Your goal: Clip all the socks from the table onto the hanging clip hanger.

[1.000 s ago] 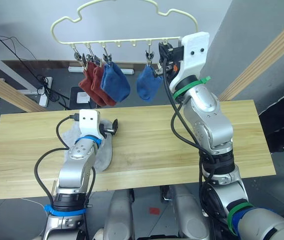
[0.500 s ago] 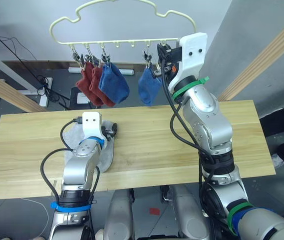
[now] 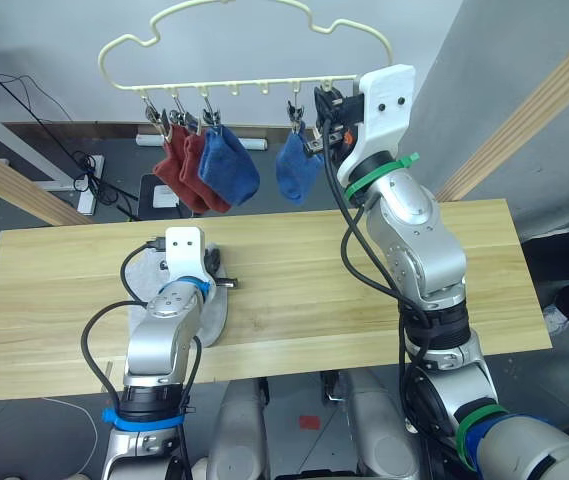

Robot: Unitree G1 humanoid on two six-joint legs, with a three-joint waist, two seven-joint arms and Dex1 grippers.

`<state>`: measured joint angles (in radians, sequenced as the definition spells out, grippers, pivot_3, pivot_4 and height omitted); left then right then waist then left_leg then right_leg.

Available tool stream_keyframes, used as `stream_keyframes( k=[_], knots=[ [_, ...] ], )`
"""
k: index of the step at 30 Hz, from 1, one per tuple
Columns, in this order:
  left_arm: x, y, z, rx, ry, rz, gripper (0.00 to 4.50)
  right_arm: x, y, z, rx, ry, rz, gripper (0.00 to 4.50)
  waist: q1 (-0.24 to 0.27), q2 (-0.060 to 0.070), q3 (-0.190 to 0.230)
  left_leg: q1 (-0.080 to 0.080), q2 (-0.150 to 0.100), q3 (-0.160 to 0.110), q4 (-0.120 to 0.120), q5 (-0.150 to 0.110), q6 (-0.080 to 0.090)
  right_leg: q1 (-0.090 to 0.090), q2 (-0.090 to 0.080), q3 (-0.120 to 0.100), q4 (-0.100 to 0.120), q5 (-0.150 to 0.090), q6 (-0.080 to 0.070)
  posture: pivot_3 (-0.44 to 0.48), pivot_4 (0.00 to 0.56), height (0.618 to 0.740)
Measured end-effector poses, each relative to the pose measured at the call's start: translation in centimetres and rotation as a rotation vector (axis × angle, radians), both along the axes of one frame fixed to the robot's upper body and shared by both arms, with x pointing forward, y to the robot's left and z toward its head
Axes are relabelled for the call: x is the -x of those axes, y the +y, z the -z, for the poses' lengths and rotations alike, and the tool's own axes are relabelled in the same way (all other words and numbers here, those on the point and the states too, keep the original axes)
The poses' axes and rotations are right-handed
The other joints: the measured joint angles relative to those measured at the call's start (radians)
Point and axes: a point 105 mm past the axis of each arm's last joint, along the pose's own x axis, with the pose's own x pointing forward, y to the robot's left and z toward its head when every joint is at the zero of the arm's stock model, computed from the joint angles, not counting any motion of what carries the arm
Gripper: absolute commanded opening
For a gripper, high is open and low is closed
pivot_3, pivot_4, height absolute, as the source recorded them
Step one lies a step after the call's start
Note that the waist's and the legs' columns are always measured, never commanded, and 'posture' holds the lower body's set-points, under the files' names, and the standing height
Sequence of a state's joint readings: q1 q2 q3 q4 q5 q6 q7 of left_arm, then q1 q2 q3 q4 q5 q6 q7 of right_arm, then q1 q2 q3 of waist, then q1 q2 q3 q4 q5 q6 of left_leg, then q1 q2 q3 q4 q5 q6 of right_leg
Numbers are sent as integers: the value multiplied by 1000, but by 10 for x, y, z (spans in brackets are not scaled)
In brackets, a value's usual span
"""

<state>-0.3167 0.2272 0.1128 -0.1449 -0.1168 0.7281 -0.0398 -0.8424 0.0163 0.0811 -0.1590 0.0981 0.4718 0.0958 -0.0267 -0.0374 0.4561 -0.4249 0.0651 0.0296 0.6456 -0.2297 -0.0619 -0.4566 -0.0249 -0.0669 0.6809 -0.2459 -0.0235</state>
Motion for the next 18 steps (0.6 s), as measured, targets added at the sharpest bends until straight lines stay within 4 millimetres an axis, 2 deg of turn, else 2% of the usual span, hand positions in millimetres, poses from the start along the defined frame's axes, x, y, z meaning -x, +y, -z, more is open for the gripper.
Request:
stream_keyframes(
  k=[6, 8, 11, 14, 18],
  knots=[
    [-1, 0, -1, -12, -11, -1, 58, 0, 0, 0, 2, -1, -3, 0, 0, 0, 0, 0, 0, 0, 0, 0, 0, 0, 0, 0, 0, 0, 0, -60, 456, 740],
    [-3, -7, -6, -43, -44, 52, 58, 0, 0, 0, 2, -1, -3, 0, 0, 0, 0, 0, 0, 0, 0, 0, 0, 0, 0, 0, 0, 0, 0, -60, 456, 740],
    [-5, -31, -22, -85, -156, 213, 56, 0, 0, 0, 1, 0, -3, 0, 0, 0, 0, -1, 0, 0, 0, 0, 0, 0, 0, 0, -1, 0, 0, -62, 457, 740],
    [-1, -69, -47, -160, -315, 451, 55, 0, 0, 0, -2, 0, -3, 0, 1, 0, 0, -1, 0, 0, 0, 0, 0, 0, 0, 0, -1, 0, 0, -62, 457, 740],
    [0, -108, -78, -149, -498, 619, 47, 0, 0, -1, -3, 5, -3, 0, 1, 0, 0, -1, 0, 0, 0, 0, 0, 0, 0, 0, -1, 0, 0, -70, 454, 740]
  ],
)
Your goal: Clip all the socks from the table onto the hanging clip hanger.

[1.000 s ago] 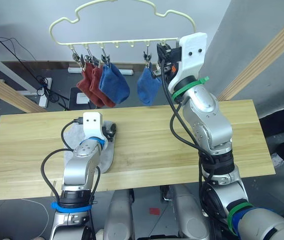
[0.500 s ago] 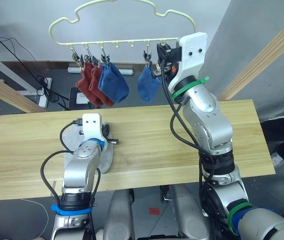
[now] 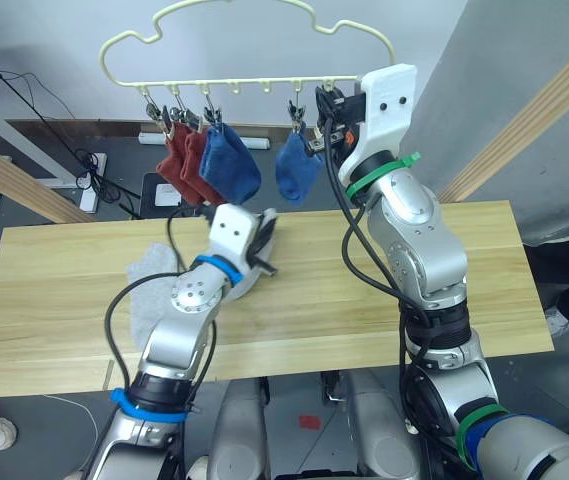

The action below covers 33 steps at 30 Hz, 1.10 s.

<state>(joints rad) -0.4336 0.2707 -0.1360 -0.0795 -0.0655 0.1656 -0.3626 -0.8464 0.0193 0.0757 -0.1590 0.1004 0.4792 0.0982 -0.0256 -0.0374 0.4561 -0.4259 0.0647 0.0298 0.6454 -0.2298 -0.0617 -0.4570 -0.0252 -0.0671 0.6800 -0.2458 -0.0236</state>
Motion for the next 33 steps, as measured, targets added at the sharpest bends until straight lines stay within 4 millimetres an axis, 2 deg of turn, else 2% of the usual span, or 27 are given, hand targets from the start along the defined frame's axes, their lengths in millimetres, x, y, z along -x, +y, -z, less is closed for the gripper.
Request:
stream_keyframes(
  k=[7, 16, 25, 33],
  knots=[
    [-6, -32, -40, 39, -237, 98, 41, 0, 0, -4, -6, 0, 4, 0, -5, 0, 0, 0, 0, 0, 0, 0, 0, 0, 0, 0, 0, 0, 0, -78, 453, 740],
    [-22, -40, -45, 64, -321, 31, 39, 0, 2, -3, -7, 14, 2, 0, -4, 0, 0, 0, 0, 0, 0, -1, 2, 0, 0, -1, 0, 0, 0, -86, 456, 740],
    [-26, -48, -57, 94, -350, 41, 38, 1, 5, -3, -10, 27, -7, 0, -5, 0, 0, -1, 0, 0, 0, -1, 1, 0, 0, -1, 0, 0, 0, -89, 458, 740],
    [-28, -46, -64, 124, -362, 27, 38, 2, 5, -3, -10, 26, -9, 0, -5, 0, 0, -1, 0, 0, 0, -1, 1, 0, 0, -1, 0, 0, 0, -90, 457, 740]
  ],
)
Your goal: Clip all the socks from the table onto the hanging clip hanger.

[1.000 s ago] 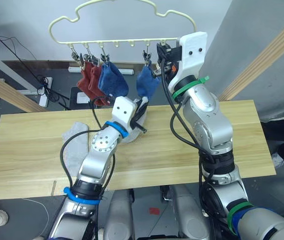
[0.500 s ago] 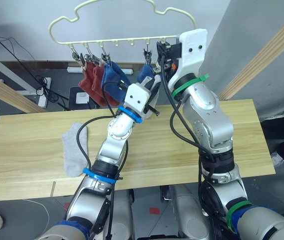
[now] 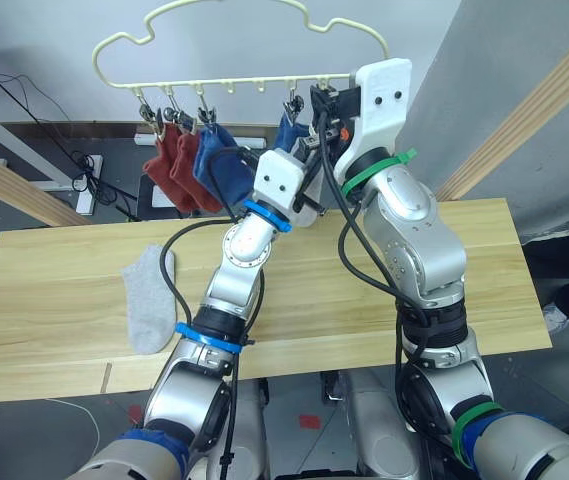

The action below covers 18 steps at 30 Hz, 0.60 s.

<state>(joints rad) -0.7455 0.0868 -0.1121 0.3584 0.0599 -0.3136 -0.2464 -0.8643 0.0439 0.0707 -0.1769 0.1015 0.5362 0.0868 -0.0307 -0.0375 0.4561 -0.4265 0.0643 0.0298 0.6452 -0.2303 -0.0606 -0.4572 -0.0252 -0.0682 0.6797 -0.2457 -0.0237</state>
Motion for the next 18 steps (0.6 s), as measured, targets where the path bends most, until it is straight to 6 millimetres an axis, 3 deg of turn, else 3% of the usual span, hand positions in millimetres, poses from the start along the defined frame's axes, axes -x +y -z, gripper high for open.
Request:
stream_keyframes(
  k=[9, 16, 18],
  knots=[
    [0, -2, 0, 20, 9, -2, 38, 1, 0, 0, -4, -1, -1, 0, 0, 0, 0, 0, 0, 0, 0, 0, 0, 0, 0, 0, 0, 0, 0, -91, 456, 740],
    [-1, -1, -1, 24, 9, -8, 38, 1, 1, 3, -20, 22, -12, 2200, 0, 0, 0, 0, 0, 0, 0, 0, 0, 0, 0, 0, 0, 0, 0, -90, 460, 740],
    [-1, -1, -2, 23, 11, -9, 38, 1, 2, 4, -23, 32, -19, 2206, 0, 0, 0, 0, 0, 0, 0, 0, 0, 0, 0, 0, 0, 0, 0, -90, 460, 740]
  ],
)
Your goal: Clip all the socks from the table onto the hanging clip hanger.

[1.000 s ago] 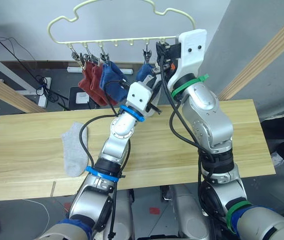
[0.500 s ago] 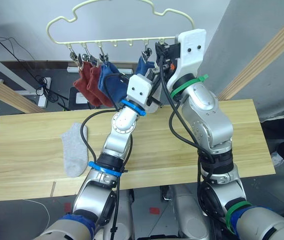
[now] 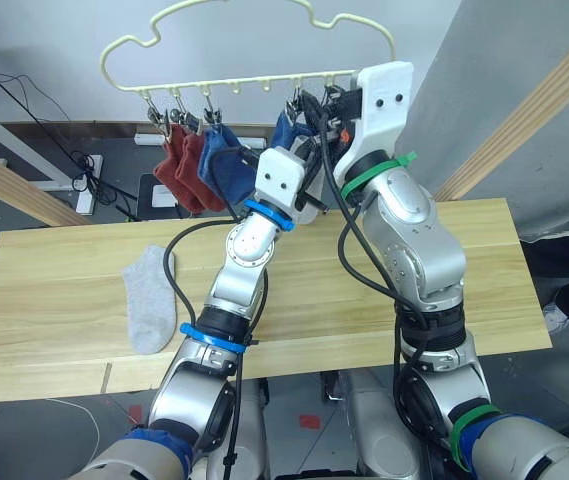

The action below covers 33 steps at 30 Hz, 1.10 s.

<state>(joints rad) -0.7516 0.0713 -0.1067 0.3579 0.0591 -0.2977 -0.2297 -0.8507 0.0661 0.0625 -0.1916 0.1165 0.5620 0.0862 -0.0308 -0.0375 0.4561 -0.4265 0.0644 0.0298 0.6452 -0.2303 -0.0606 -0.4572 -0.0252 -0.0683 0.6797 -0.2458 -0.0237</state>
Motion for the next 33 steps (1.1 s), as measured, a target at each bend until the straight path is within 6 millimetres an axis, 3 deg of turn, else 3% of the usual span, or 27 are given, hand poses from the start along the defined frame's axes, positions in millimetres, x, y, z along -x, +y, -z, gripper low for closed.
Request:
stream_keyframes(
  k=[3, 5, 14, 21, 27, 33],
  knots=[
    [0, -1, 1, -4, 6, 5, 38, -1, 0, 2, 1, 15, -4, 2206, 0, 0, 0, 0, 0, 0, 0, 0, 0, 0, 0, 0, 0, 0, 0, -90, 460, 740],
    [0, -3, 2, -11, 17, 22, 759, 0, 1, 2, 0, 16, -6, 2206, 0, 0, 0, 0, 0, 0, 0, 0, 0, 0, 0, 0, 0, 0, 0, -90, 460, 740],
    [2, 3, 18, -46, 103, 65, 3249, 5, -1, 6, 16, 31, -23, 2206, 0, 0, 0, 0, 0, 0, 0, 0, 0, 0, 0, 0, 0, 0, 0, -87, 460, 740],
    [14, 19, 31, -121, 173, 134, 3249, 15, -12, 18, 79, 52, -33, 2206, 0, 0, 0, 0, 0, 0, 0, 0, -1, 0, 0, 0, 0, -3, 5, -86, 458, 740],
    [31, 29, 42, -152, 312, 262, 3249, 40, -18, 29, 174, 37, -85, 2206, 1, 0, 0, 0, 0, -1, 0, 0, -1, 0, 0, 1, 0, -3, 5, -85, 456, 740],
    [53, 42, 39, -169, 404, 442, 3249, 54, -30, 29, 214, 9, -61, 2206, -1, 0, 0, 1, 0, 0, 0, 0, -1, 0, 1, 1, 0, -3, 6, -92, 454, 740]
  ],
)
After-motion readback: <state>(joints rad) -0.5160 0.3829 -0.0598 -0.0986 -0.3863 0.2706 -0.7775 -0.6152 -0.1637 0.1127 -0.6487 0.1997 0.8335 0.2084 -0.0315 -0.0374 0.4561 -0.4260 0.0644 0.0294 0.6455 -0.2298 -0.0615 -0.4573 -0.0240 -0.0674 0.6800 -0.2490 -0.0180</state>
